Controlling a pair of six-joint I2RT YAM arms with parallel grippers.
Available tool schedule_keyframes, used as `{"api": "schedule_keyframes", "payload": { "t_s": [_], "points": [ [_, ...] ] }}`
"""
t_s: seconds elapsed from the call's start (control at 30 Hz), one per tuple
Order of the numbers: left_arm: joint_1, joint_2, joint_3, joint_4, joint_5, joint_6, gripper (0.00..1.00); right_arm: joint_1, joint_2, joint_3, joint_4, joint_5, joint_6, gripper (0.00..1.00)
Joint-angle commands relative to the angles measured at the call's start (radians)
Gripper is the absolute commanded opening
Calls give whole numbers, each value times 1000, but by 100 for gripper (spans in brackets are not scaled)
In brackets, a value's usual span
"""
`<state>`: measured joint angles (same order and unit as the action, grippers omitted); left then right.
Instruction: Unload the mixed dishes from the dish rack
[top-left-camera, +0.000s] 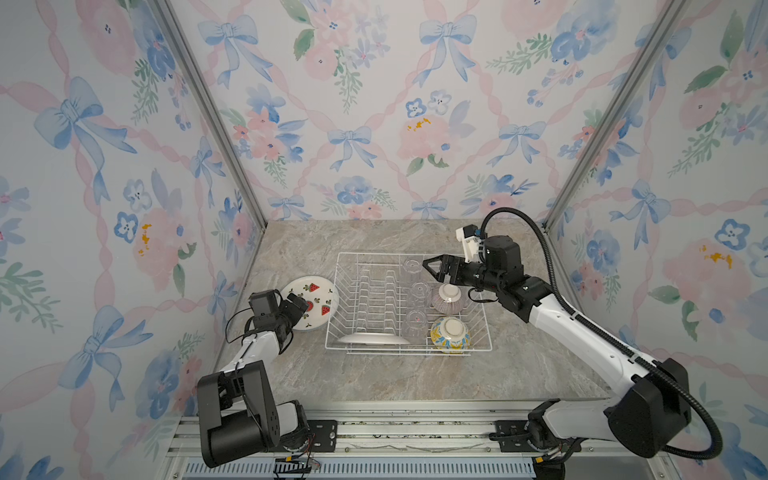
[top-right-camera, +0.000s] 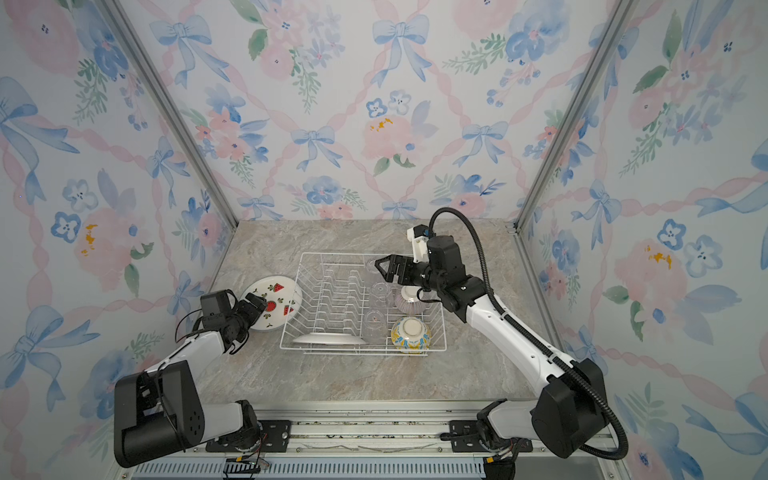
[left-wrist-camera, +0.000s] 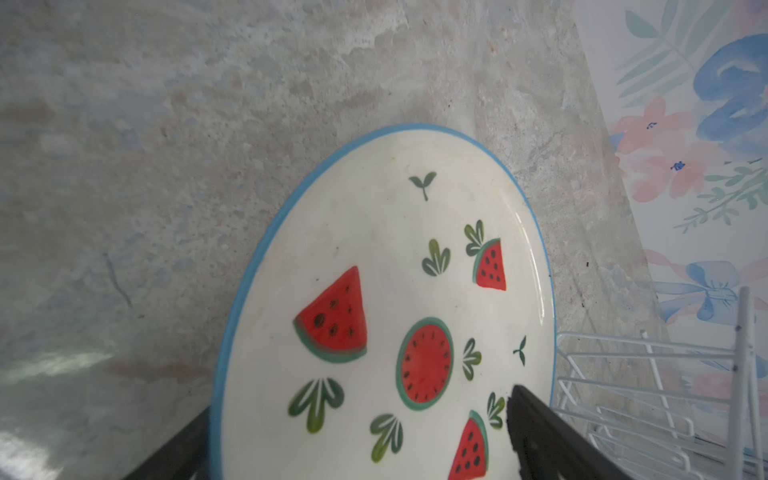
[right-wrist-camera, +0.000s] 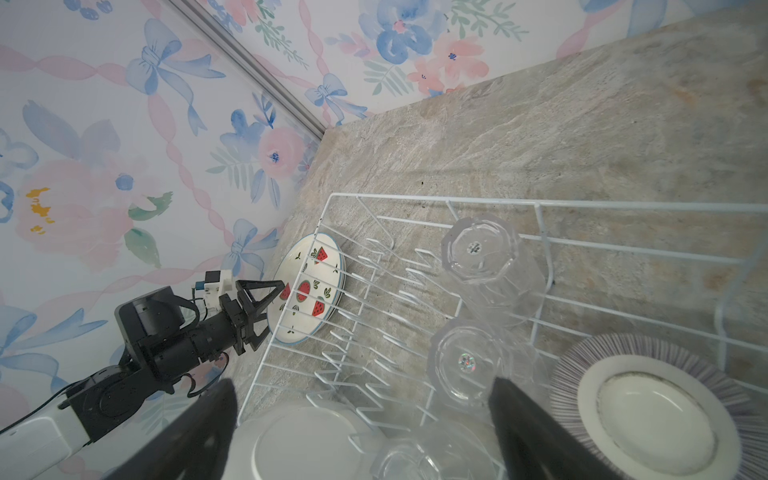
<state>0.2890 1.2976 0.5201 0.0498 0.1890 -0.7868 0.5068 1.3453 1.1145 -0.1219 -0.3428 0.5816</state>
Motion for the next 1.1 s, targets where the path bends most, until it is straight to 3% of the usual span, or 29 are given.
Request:
{"api": "schedule_keyframes", "payload": {
  "t_s": [0.0,0.3,0.53,0.73,1.07],
  "points": [
    [-3,12,45,19,30,61,98,10,12,27,-13,14,-25,97],
    [-11,58,85,-20,32,95,98,28,33,53,-40,24,-50,97],
    [-11,3,54,-50,-33,95,98,45,32,76,-78,51,-97,97],
    [-14,-24,47,-104,-102,71,98,85,32,91,-105,85,-156,97],
    [-56,-81,12,-122,-92,59,98,199,42,135,-181,172,-316,97]
  ]
}}
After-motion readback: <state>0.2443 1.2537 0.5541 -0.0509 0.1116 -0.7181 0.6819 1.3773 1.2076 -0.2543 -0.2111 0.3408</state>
